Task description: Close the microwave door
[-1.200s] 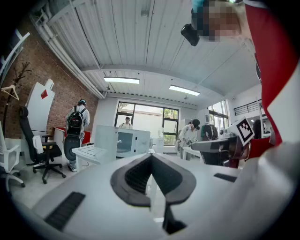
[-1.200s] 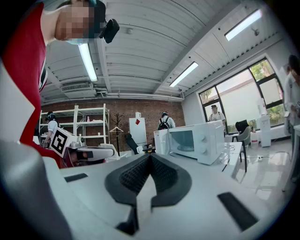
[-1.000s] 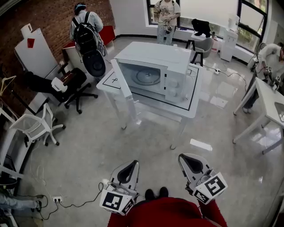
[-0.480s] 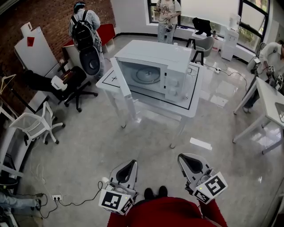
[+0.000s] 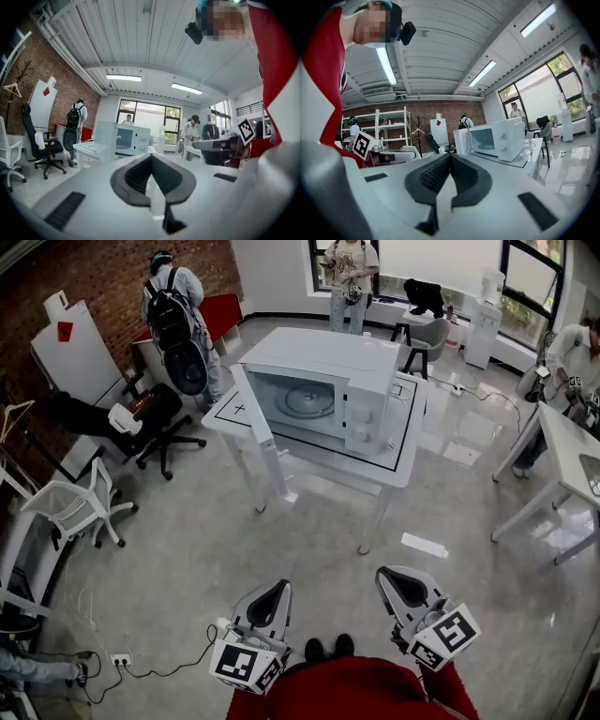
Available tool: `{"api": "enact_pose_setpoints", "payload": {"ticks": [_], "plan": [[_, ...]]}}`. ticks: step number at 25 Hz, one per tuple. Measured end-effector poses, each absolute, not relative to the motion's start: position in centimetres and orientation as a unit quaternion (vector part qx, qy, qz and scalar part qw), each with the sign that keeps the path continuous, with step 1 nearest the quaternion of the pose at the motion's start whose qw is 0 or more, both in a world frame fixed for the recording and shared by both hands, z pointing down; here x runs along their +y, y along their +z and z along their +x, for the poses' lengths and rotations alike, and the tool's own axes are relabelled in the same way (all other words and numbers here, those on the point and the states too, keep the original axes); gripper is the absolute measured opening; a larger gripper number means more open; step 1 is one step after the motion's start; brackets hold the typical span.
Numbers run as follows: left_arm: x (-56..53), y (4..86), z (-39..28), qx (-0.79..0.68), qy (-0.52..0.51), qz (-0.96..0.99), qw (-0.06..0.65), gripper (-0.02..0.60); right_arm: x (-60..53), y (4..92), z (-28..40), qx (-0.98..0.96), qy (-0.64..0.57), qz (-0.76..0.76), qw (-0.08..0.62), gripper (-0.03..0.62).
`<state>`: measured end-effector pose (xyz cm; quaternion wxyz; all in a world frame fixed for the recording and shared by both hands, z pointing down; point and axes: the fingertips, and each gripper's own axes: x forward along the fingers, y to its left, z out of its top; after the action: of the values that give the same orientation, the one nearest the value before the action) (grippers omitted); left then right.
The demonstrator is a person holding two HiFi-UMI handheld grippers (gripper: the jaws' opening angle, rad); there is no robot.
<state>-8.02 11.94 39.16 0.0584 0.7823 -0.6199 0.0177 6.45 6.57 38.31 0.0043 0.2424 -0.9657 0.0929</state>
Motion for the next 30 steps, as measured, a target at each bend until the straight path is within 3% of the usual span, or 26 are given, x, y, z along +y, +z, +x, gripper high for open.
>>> {"api": "enact_pose_setpoints", "payload": {"ticks": [30], "plan": [[9.7,39.2,-6.4,-0.644,0.047,0.762,0.033,0.011,4.1,38.6,9.9,-0.966,0.093,0.24,-0.016,0.015]]}}
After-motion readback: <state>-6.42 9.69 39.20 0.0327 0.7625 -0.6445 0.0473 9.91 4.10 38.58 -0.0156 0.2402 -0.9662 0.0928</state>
